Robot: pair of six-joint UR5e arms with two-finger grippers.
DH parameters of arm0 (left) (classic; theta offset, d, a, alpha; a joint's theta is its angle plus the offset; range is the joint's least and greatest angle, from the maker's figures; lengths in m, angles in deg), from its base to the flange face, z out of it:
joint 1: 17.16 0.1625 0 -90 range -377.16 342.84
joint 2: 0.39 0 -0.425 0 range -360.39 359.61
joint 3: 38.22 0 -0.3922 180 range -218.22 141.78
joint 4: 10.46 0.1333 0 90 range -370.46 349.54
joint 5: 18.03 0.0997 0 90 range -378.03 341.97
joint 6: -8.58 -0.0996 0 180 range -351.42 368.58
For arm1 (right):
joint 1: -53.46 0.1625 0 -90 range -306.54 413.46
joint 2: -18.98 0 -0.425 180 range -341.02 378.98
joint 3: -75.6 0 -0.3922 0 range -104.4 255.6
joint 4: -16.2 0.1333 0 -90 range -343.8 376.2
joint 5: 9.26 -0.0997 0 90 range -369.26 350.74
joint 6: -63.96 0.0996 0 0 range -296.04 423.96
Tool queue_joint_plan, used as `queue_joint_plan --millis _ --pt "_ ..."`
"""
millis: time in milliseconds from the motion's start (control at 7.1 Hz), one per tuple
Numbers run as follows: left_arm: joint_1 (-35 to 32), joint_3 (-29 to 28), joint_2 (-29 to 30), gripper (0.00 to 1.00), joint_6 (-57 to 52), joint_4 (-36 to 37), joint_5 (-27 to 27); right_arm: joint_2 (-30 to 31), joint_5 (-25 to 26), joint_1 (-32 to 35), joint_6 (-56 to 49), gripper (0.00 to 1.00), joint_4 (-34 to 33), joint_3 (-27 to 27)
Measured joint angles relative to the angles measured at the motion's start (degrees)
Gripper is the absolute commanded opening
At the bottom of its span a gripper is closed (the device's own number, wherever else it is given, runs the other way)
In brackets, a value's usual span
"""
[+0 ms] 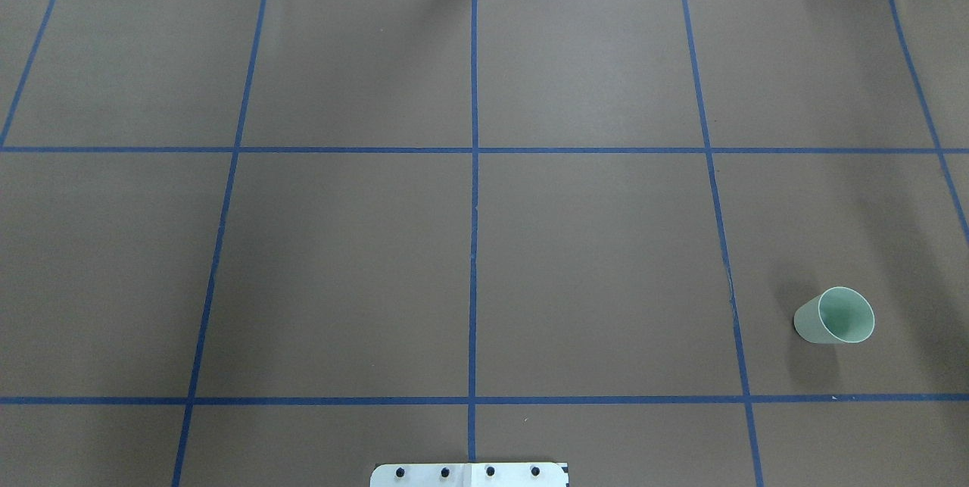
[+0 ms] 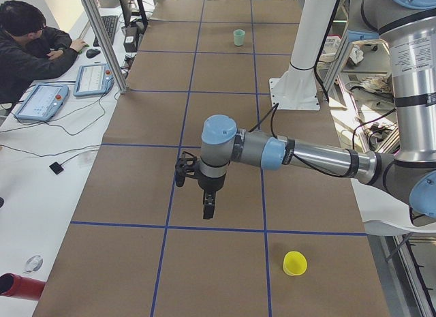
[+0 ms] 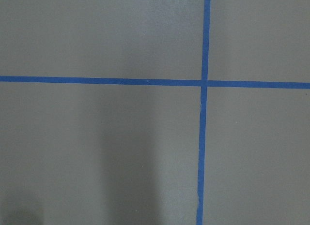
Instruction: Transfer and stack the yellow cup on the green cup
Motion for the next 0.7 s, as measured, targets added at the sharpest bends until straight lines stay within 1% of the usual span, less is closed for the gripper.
queue_joint_plan --millis 141,282,423,704 --pt "1.3 5.2 -1.1 1.00 5.6 6.0 4.2 0.1 -0.1 0.0 0.0 1.00 0.0 0.3" --pt "4.9 9.2 -3.3 1.00 14.1 9.0 8.1 0.1 -0.1 0.0 0.1 1.00 0.0 0.4" --pt "10.6 11.4 -5.8 1.00 25.3 10.2 12.2 0.1 -0.1 0.0 0.1 1.00 0.0 0.4" --pt "20.5 12.7 -10.9 1.00 46.0 10.8 19.4 0.2 -0.1 0.0 0.1 1.00 -0.2 1.2"
